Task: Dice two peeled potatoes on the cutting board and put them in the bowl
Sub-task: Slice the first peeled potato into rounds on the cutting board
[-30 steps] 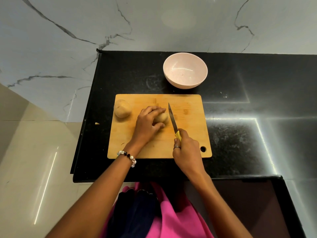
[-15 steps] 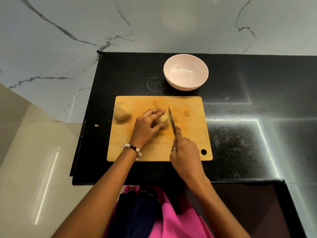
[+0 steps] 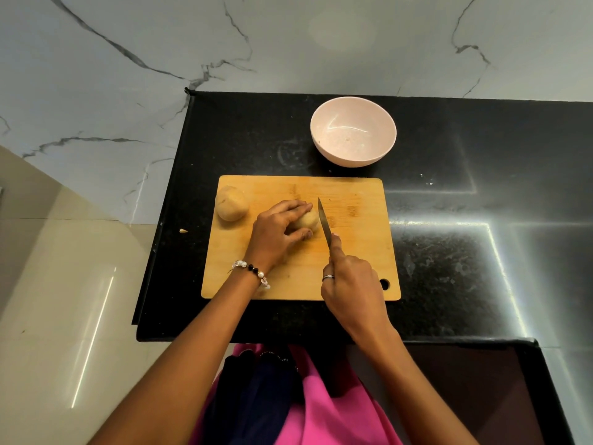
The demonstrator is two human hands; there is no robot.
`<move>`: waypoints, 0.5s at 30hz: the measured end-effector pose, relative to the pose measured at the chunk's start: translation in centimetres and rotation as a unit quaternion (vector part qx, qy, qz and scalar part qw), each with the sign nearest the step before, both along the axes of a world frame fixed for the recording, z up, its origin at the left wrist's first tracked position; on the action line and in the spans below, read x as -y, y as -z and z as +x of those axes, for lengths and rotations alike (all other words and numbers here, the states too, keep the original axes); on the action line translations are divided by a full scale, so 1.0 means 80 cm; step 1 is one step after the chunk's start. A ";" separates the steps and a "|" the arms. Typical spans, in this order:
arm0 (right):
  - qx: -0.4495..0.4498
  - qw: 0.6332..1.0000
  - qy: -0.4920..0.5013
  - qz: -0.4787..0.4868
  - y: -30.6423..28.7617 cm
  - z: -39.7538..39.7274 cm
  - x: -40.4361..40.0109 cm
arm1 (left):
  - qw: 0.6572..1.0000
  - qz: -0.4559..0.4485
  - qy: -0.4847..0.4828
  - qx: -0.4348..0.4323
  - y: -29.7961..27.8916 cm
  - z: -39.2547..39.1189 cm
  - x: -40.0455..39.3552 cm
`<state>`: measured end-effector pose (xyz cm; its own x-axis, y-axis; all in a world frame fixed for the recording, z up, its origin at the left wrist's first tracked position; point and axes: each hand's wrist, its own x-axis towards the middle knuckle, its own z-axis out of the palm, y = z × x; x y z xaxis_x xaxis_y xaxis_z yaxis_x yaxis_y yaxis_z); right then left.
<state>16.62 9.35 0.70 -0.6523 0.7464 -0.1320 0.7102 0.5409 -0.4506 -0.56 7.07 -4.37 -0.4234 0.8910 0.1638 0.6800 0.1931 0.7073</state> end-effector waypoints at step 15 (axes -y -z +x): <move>0.056 0.996 -0.017 0.073 0.025 -0.032 -0.012 | 1.000 0.030 -0.002 -0.003 0.009 0.000 0.000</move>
